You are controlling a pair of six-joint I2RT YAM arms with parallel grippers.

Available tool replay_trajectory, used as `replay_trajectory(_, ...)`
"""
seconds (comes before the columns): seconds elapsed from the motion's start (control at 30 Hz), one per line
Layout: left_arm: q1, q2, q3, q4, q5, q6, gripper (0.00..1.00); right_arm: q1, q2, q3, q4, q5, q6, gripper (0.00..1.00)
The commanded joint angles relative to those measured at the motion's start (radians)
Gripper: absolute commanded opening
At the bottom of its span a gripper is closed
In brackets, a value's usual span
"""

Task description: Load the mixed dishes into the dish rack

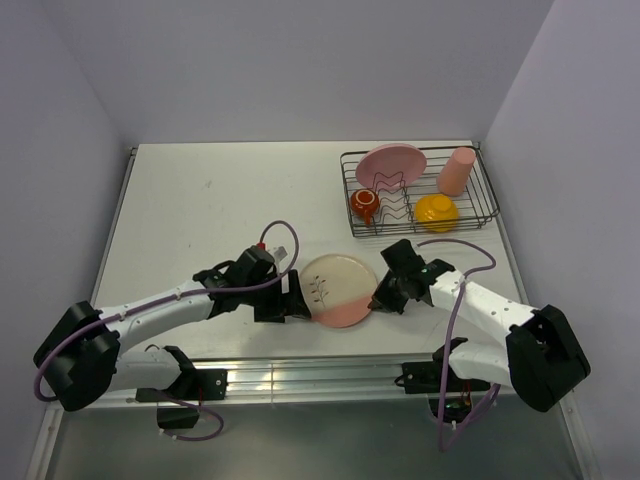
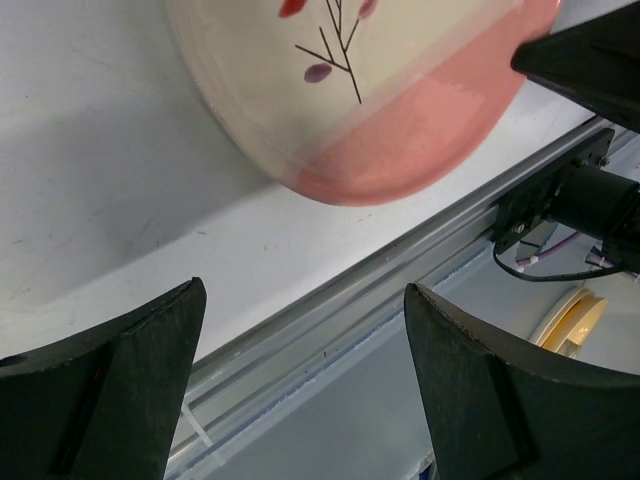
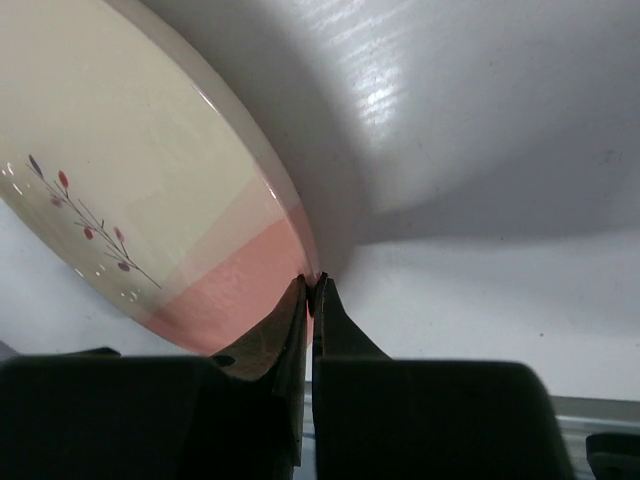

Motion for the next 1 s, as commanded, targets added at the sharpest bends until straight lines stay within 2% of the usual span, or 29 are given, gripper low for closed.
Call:
replay_trajectory(0.0,0.006,-0.006,-0.025,0.116,-0.018,-0.018,0.86,0.006,-0.022,0.056,-0.100,-0.042,0.025,0.00)
replay_trajectory(0.47,0.015,0.098,-0.099,0.357,0.068,-0.124,0.84,0.006,-0.036,0.089,-0.130,-0.129,0.072,0.00)
replay_trajectory(0.77,0.036,0.008,-0.200,0.407,0.054,-0.236,0.78,0.006,-0.030,0.083,-0.097,-0.171,0.118,0.00)
replay_trajectory(0.97,0.076,-0.010,-0.335,0.616,0.088,-0.374,0.78,0.008,-0.021,0.096,-0.084,-0.197,0.149,0.00)
